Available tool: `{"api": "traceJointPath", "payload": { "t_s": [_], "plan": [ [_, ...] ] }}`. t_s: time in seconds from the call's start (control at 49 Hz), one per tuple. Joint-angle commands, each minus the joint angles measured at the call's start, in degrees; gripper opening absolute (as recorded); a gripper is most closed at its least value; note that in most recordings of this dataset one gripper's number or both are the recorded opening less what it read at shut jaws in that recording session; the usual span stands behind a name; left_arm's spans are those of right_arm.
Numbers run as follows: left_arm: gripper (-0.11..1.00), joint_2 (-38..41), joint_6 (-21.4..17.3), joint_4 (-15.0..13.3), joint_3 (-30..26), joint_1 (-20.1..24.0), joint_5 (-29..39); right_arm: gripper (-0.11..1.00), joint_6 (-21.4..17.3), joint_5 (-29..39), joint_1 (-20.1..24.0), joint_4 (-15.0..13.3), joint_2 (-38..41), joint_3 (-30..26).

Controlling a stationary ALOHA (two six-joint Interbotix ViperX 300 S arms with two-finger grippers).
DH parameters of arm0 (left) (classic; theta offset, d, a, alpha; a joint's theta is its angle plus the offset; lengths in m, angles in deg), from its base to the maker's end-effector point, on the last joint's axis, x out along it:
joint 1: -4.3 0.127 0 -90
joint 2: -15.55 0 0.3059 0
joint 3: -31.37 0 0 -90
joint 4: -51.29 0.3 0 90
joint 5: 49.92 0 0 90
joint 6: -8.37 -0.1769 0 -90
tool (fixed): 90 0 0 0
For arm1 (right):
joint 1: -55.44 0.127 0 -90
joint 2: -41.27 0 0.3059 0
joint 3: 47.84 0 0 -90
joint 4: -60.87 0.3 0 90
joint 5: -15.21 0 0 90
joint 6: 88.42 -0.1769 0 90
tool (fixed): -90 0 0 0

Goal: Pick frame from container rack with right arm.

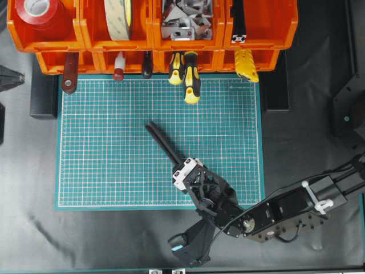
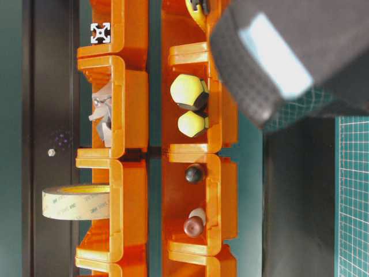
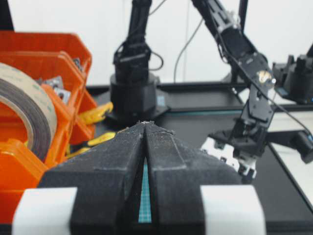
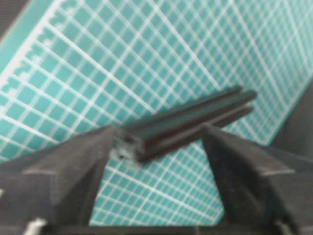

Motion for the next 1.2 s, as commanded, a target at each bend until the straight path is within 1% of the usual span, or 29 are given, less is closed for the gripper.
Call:
{"api": "traceJointPath", "payload": {
  "t_s": [0.0,0.061,0.143,0.286,0.388,0.51,0.673,0.755,0.959,1.02,1.183],
  "plan": [
    [0.00,0.18,0.09,0.18,-1.67,-0.09,0.26,0.80,-1.14,-0.44,-0.26,0.00,-0.79,-0.44],
    [0.00,0.09,0.09,0.09,-1.67,-0.09,0.44,0.83,-2.81,-0.44,-0.26,0.00,-0.88,-0.53],
    [0.00,0.00,0.09,0.18,-1.67,-0.09,0.44,0.83,-5.45,-0.35,-0.35,0.00,-0.88,-0.44],
    [0.00,-0.09,0.09,0.18,-1.67,-0.09,0.44,0.83,-11.69,-0.18,-0.26,0.09,-2.02,-0.35],
    [0.00,-0.09,0.09,0.18,-1.76,-0.09,0.70,0.83,-18.11,0.97,-0.26,0.00,-4.66,-0.26],
    [0.00,-0.09,0.09,0.18,-1.76,-0.18,1.67,0.83,-24.87,2.99,-0.26,0.00,-9.14,0.79],
    [0.00,-0.26,0.09,0.18,-1.76,-0.62,2.46,0.83,-34.72,2.99,-0.18,-0.44,-17.14,3.96],
    [0.00,-0.26,0.09,0.18,-1.85,-0.88,2.46,0.83,-38.67,2.29,-0.26,-1.58,-21.53,5.71],
    [0.00,-0.26,0.09,0.18,-1.85,-1.05,3.16,0.83,-46.93,-1.14,-0.70,-6.50,-32.78,11.34],
    [0.00,-0.35,0.09,0.18,-1.85,-1.14,3.43,0.83,-49.83,-2.11,-1.23,-8.09,-36.56,13.45],
    [0.00,-0.35,0.18,0.18,-1.85,-2.29,4.66,0.83,-56.51,-4.31,-2.11,-10.90,-45.26,19.86]
  ]
}}
